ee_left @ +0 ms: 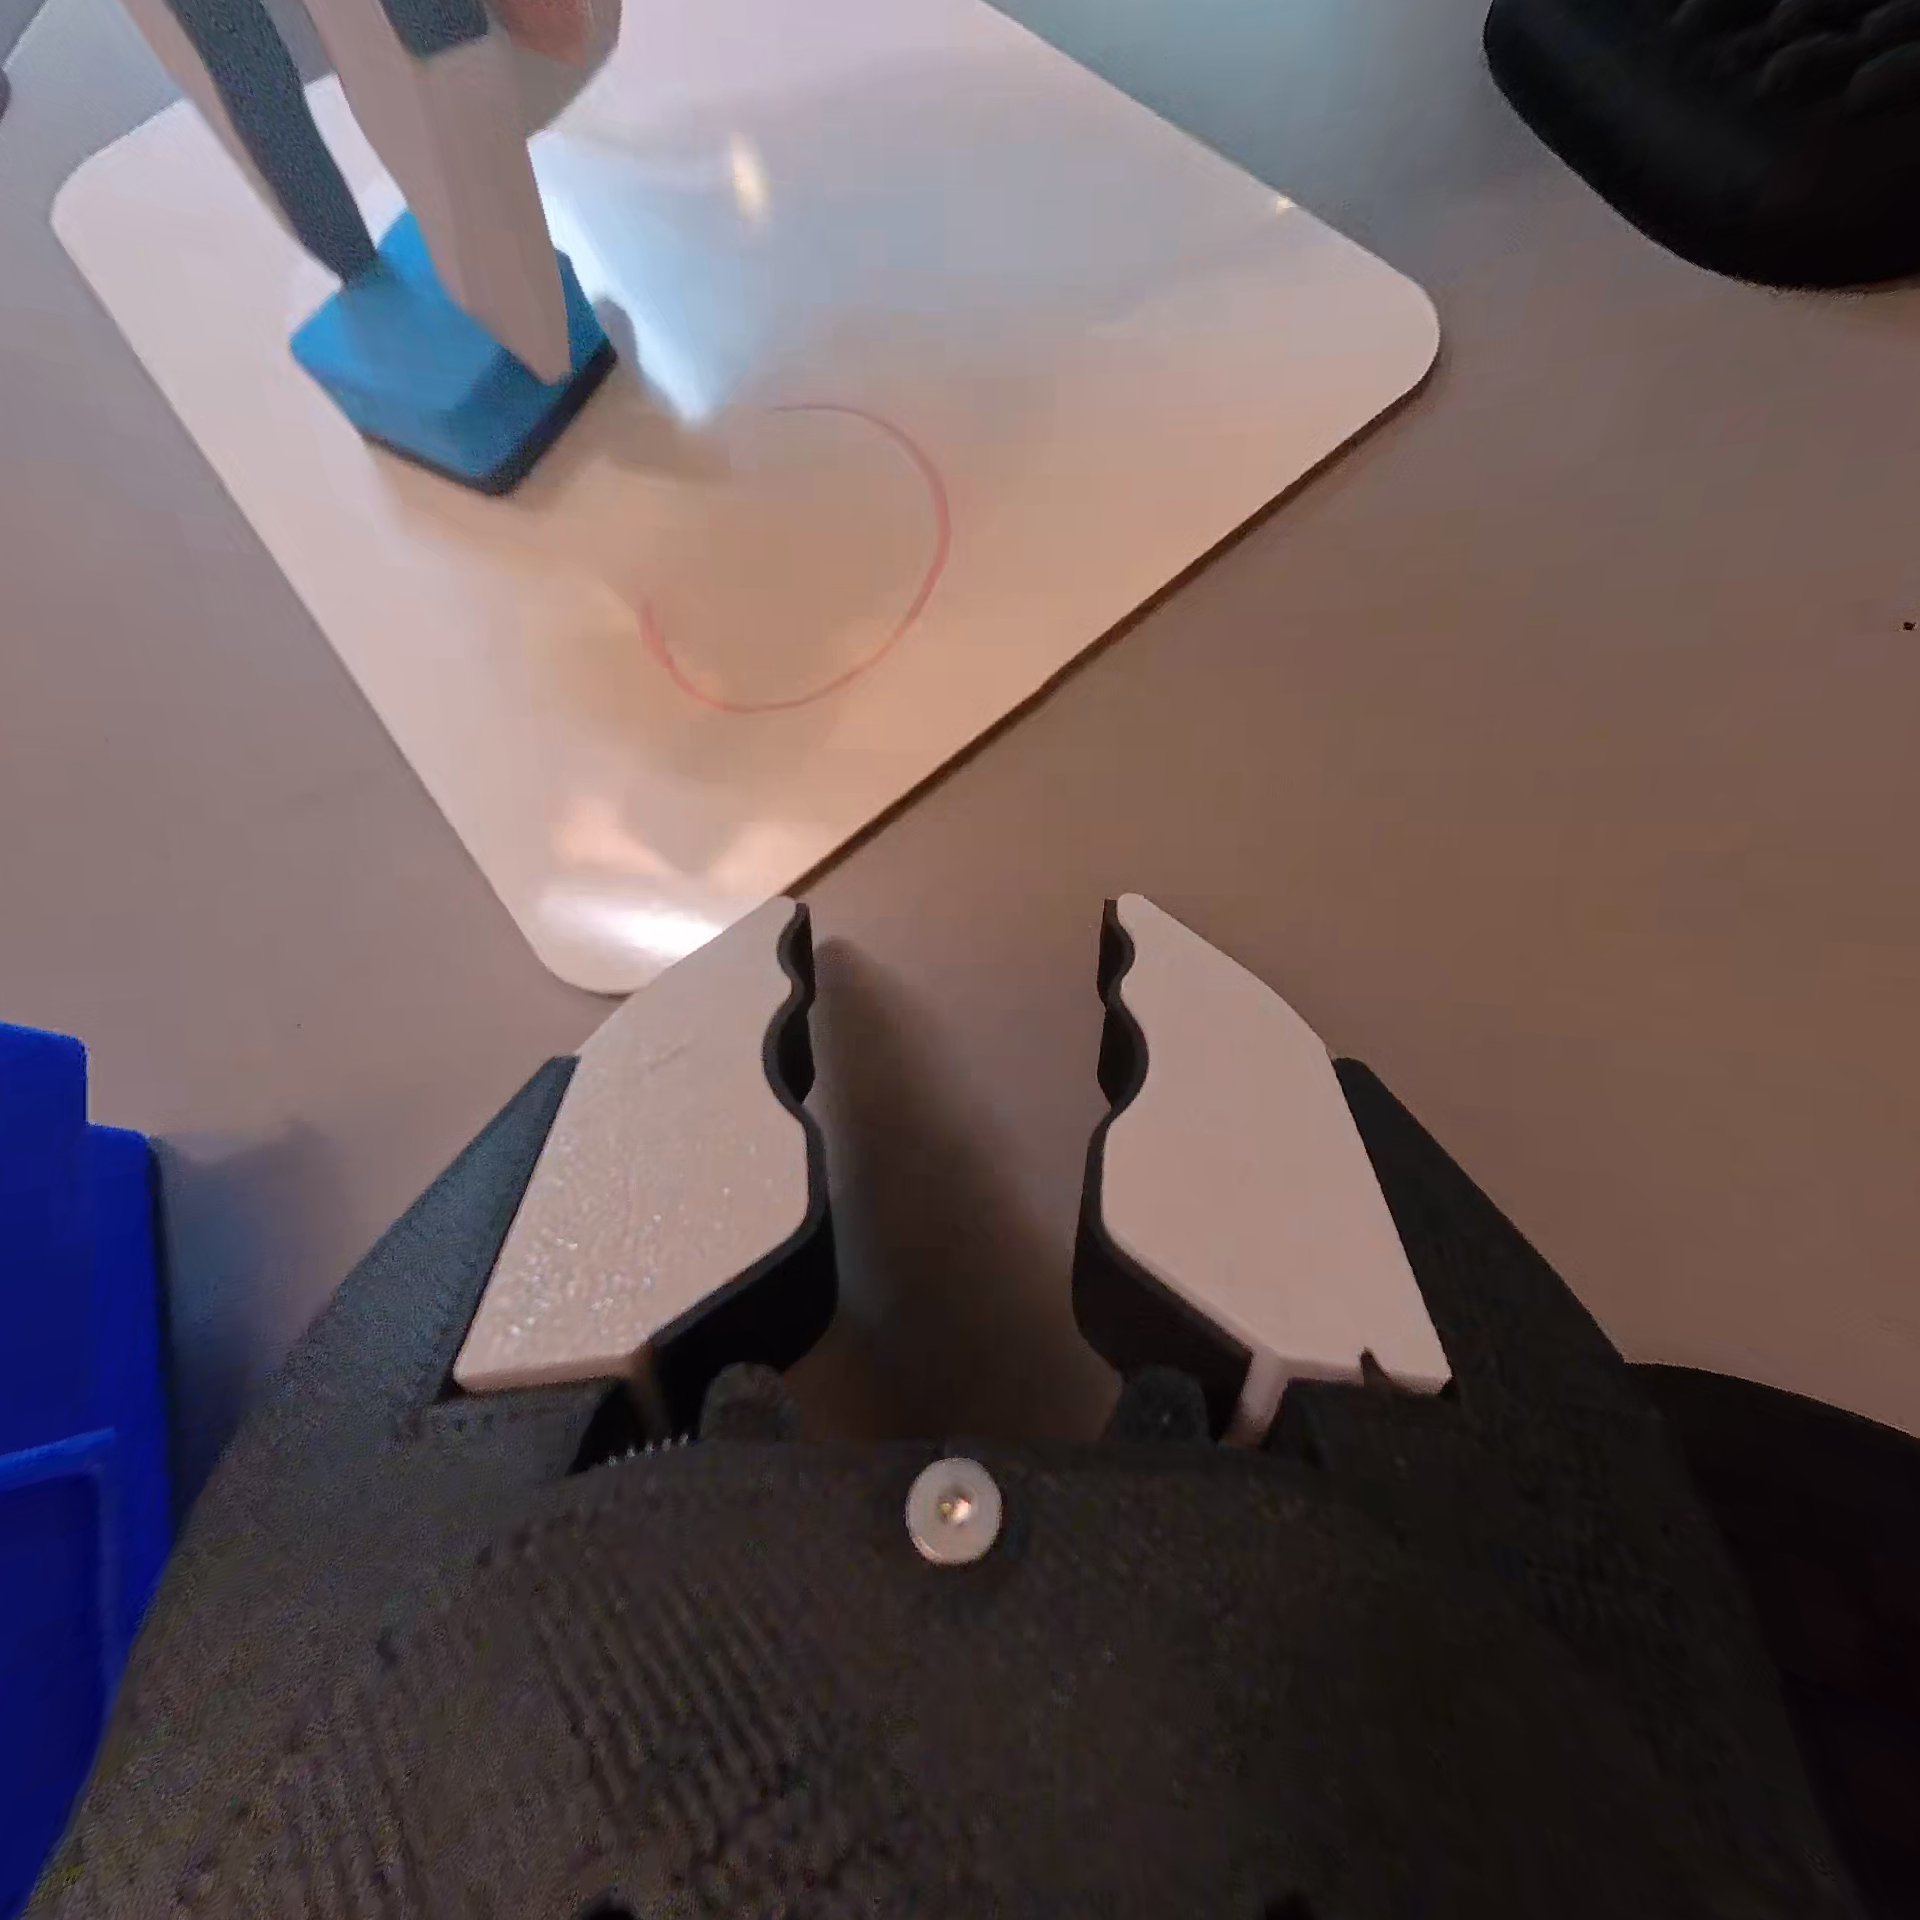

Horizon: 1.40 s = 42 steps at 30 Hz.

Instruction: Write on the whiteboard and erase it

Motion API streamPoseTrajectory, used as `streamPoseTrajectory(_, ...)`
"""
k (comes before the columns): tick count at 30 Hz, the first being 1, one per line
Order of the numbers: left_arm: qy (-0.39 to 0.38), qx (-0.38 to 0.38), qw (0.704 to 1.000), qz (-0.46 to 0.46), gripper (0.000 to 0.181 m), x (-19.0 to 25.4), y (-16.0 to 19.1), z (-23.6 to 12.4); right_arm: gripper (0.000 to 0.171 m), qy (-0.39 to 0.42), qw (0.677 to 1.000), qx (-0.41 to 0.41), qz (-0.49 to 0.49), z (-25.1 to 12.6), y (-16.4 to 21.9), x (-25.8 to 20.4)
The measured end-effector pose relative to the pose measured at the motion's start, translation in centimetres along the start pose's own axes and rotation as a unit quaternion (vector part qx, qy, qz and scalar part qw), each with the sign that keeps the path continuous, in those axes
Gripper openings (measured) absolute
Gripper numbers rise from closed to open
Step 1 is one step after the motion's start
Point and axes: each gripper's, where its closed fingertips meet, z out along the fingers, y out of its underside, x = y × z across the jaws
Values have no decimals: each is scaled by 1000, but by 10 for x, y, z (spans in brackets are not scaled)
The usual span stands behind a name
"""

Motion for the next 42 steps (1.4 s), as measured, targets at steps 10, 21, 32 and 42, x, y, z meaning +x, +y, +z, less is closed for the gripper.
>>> streamPoseTrajectory(10, 11, -2, 1000, -15, 68, -2, 7, -5, 51, -99, 983, 14, -153, -6, 20, -144)
streamPoseTrajectory(21, 17, 1, 1000, -20, 71, -2, 7, -4, 50, -8, 996, 13, -87, 9, -33, -21)
streamPoseTrajectory(32, 15, 2, 1000, -14, 67, 0, 6, -4, 51, -32, 987, -11, -160, -4, 32, -112)
streamPoseTrajectory(42, 21, 3, 1000, -15, 68, 0, 6, -4, 51, -23, 987, -17, -156, -6, 44, -121)
